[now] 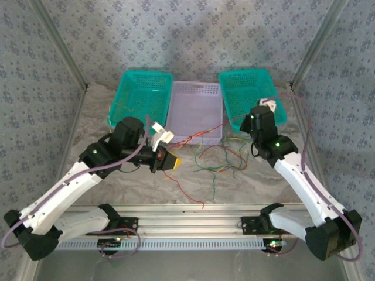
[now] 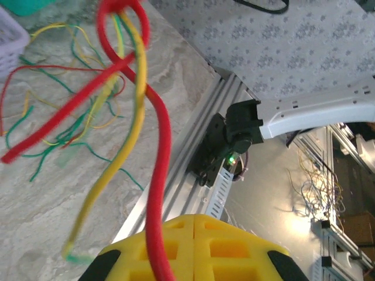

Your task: Untangle the cables

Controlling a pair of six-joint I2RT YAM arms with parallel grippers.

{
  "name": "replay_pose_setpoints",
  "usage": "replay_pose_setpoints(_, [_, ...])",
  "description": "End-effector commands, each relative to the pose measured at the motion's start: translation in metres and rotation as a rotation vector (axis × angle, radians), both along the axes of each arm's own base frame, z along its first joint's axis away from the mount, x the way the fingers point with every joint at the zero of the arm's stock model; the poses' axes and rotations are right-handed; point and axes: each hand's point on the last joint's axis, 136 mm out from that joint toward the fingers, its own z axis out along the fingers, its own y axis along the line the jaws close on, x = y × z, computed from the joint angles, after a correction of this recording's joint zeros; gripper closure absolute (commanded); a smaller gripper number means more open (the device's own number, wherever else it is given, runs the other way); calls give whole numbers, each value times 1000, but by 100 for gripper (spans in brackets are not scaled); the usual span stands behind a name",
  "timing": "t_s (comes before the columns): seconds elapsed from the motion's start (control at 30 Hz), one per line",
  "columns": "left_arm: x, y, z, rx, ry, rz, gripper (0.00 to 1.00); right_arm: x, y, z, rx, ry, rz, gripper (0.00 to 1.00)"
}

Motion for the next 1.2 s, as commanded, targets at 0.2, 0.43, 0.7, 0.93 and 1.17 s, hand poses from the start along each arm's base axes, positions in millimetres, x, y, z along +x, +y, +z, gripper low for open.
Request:
replay_pose_setpoints(0.2, [-5, 42, 17, 15, -44, 64, 100, -23, -77, -3, -16, 4, -293, 100])
replay_pose_setpoints(0.43, [2, 48, 18, 16, -47, 95, 100, -19, -63, 24, 24, -72, -223, 100])
replay_pose_setpoints(0.7, [17, 40, 9, 24, -35, 111, 100, -31, -40, 76, 30, -164, -126, 100])
replay_pose_setpoints(0.93, [36, 39, -6, 56, -34, 179, 100, -50, -12, 131, -24, -263, -17, 100])
replay_pose_setpoints(1.17, [60, 31, -7, 36, -44, 243, 100, -58, 52, 170, -219, -325, 200, 100])
